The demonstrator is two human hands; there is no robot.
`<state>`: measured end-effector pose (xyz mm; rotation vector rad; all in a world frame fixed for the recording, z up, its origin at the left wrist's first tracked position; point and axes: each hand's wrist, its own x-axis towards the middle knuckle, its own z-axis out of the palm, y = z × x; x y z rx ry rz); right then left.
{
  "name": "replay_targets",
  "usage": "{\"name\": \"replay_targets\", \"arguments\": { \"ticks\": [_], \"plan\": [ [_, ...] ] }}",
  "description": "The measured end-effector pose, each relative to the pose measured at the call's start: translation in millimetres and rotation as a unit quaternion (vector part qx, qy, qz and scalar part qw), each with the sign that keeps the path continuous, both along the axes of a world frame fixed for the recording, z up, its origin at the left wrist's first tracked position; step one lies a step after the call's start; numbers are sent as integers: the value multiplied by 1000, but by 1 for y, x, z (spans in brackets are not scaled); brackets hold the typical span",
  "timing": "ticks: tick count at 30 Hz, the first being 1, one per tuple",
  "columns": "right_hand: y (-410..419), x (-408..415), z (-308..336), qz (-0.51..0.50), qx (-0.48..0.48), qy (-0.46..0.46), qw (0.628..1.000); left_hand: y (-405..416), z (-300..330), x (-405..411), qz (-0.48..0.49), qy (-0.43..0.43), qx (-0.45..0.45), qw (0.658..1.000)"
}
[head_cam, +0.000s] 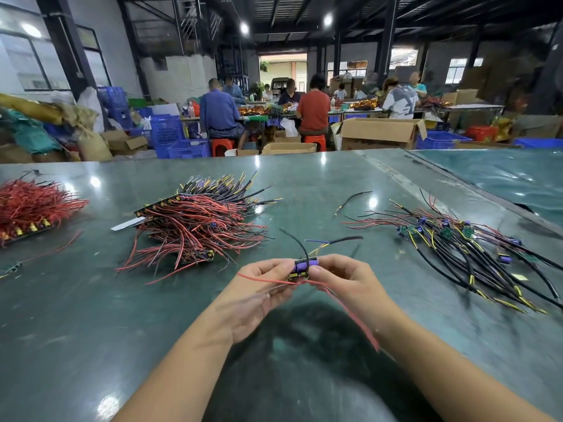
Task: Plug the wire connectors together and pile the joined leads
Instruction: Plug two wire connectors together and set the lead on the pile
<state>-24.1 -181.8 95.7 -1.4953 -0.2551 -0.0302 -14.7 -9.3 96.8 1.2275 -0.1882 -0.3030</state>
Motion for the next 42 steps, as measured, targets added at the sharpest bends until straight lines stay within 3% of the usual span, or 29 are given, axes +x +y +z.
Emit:
{"name": "replay_targets", "arguments": {
  "ticks": [3, 8, 14, 23, 28, 31, 33, 36, 38, 40, 42],
  "plan": [
    [0, 0, 0, 15, 40, 1, 999, -2, -1, -1, -3, -24, 12, 1000],
    [-1, 2, -1, -2, 12, 1, 1000, -3, -3, 0, 28, -84, 48, 995],
    [-9, 0, 3, 97, 53, 14, 994, 2, -1, -1, -33, -159, 51, 985],
    [0, 0, -1, 108, 115, 4, 987, 11, 3, 2, -10, -132, 60, 989],
    [-7, 0, 4, 140, 213, 67, 965, 18, 7, 3, -21, -83, 2, 996],
    [-19, 1, 7, 120, 224, 68, 965, 19, 9, 10, 90, -85, -46, 991],
    [-21, 2, 8, 100, 223, 55, 968, 20, 7, 18, 229, -117, -40, 966],
    [-21, 4, 10, 73, 223, 36, 971, 30, 1, 25, 404, -163, 115, 893],
    [-21, 4, 12, 69, 210, 27, 975, 34, -4, 24, 430, -166, 236, 855],
    [-20, 2, 12, 75, 196, 25, 977, 33, -6, 23, 437, -236, 358, 791],
    [-18, 1, 11, 77, 171, 25, 982, 27, -2, 20, 425, -305, 373, 766]
  ]
}}
